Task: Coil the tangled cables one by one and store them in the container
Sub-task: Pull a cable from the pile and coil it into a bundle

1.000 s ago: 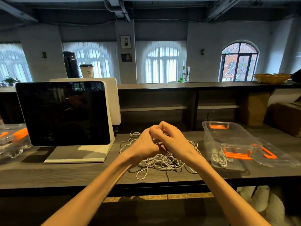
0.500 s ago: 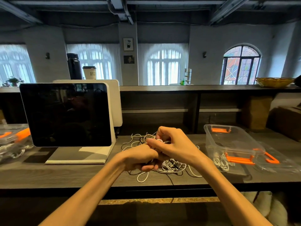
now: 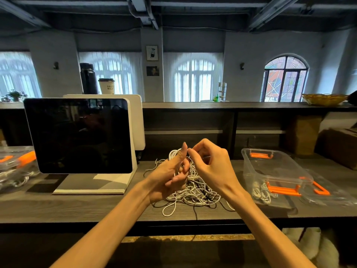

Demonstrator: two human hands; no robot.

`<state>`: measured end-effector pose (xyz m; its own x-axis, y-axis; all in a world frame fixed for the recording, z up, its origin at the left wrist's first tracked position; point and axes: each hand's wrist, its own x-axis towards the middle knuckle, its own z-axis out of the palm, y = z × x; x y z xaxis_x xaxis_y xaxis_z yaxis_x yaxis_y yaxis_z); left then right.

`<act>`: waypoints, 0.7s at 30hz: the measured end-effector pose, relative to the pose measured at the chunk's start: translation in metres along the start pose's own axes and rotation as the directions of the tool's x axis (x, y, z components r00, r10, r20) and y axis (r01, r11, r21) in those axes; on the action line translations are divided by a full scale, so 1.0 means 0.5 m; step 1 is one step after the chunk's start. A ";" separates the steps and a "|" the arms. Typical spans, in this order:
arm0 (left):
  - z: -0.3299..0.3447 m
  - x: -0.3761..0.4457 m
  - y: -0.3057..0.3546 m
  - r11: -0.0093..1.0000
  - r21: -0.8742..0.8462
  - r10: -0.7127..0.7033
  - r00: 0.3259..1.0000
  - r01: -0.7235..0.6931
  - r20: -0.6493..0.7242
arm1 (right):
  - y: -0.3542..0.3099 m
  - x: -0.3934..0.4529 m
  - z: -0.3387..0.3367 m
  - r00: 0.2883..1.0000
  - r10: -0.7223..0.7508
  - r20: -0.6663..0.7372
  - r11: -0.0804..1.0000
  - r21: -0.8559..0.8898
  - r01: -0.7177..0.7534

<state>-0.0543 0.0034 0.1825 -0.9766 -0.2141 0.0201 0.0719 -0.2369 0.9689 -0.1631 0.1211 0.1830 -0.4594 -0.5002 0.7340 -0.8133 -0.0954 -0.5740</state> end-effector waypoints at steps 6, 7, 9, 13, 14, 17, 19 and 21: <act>0.030 -0.003 -0.001 0.984 0.172 0.074 0.985 -0.047 -0.155 | -0.004 -0.018 0.015 0.967 -0.252 0.038 0.913 -0.321 0.251; 0.031 0.001 -0.003 0.985 0.163 0.081 0.976 -0.048 -0.202 | -0.005 -0.019 0.016 0.958 -0.278 0.070 0.897 -0.339 0.285; 0.025 0.009 -0.006 0.991 0.106 0.116 0.945 -0.087 -0.306 | -0.007 -0.022 0.021 0.946 -0.274 0.173 0.888 -0.333 0.318; -0.007 0.025 -0.004 0.973 0.025 0.220 0.881 -0.231 -0.419 | 0.002 -0.044 0.032 0.977 -0.062 0.202 0.987 -0.130 0.089; -0.013 0.027 -0.001 0.968 0.016 0.233 0.868 -0.251 -0.439 | 0.008 -0.047 0.033 0.985 -0.006 0.171 0.996 -0.089 0.021; -0.022 0.031 0.009 0.960 -0.050 0.220 0.853 -0.275 -0.473 | 0.024 -0.050 0.032 0.991 0.023 0.129 0.996 -0.092 -0.011; -0.023 0.034 0.010 0.937 -0.194 0.182 0.882 -0.290 -0.435 | 0.030 -0.052 0.037 0.988 -0.005 0.154 0.993 -0.114 0.023; -0.019 0.034 0.015 0.883 -0.364 0.154 0.915 -0.297 -0.373 | 0.034 -0.054 0.044 0.983 -0.017 0.183 0.985 -0.168 0.048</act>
<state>-0.0684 -0.0108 0.1878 -0.8068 -0.5860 0.0752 0.4268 -0.4902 0.7599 -0.1566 0.1141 0.1452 -0.3723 -0.6474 0.6650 -0.8829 0.0261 -0.4688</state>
